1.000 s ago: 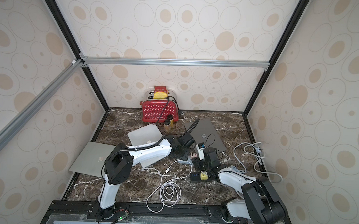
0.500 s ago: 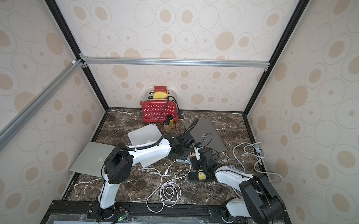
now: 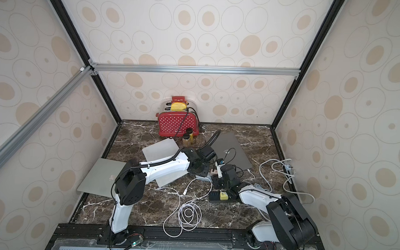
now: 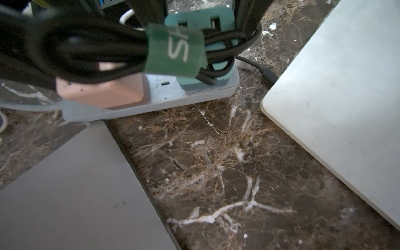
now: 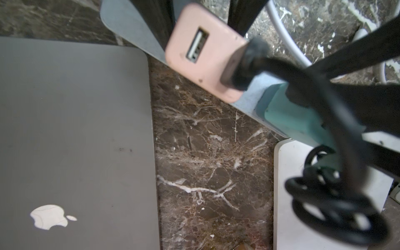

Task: Unplug the laptop charger
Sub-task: Remove the plug from the socket.

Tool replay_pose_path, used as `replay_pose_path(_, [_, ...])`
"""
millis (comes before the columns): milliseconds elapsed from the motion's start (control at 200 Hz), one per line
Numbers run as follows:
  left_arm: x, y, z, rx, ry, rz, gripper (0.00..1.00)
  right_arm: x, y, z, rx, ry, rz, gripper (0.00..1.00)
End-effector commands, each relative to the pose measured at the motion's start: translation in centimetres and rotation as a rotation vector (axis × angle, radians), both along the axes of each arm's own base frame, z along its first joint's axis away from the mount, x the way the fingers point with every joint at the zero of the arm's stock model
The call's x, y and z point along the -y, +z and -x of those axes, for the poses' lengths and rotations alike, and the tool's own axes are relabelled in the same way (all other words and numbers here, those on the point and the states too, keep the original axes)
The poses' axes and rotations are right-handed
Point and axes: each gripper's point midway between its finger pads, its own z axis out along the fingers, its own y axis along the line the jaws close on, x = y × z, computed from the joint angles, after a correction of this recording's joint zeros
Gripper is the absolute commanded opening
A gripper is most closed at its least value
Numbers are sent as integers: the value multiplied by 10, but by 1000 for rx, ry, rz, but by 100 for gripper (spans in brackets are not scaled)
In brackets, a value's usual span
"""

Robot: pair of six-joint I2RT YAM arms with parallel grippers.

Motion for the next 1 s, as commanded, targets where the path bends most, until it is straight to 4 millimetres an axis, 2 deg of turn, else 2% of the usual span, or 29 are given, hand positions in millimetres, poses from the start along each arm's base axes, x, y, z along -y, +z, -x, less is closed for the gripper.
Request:
replay_pose_path(0, [6,31,12,13,-34,32,3,39,-57,30,-202,-84,170,42])
replay_pose_path(165, [11,27,19,-32,-23,110,2,38,-62,30,-210,-79,182,41])
replay_pose_path(396, [9,15,14,-98,11,189,2,38,-60,30,-198,-67,223,41])
replay_pose_path(491, [7,19,12,-79,8,167,2,37,-61,30,-193,-62,243,41])
replay_pose_path(651, [-3,40,10,-12,-19,55,2,35,-68,31,-208,-46,280,41])
replay_pose_path(776, [-10,35,16,-41,-11,55,1,36,-72,31,-210,-53,287,41])
replay_pose_path(896, [-5,25,18,-96,29,185,1,37,-75,32,-216,-57,293,41])
replay_pose_path(991, [0,25,19,-91,24,181,1,37,-76,33,-217,-57,299,41])
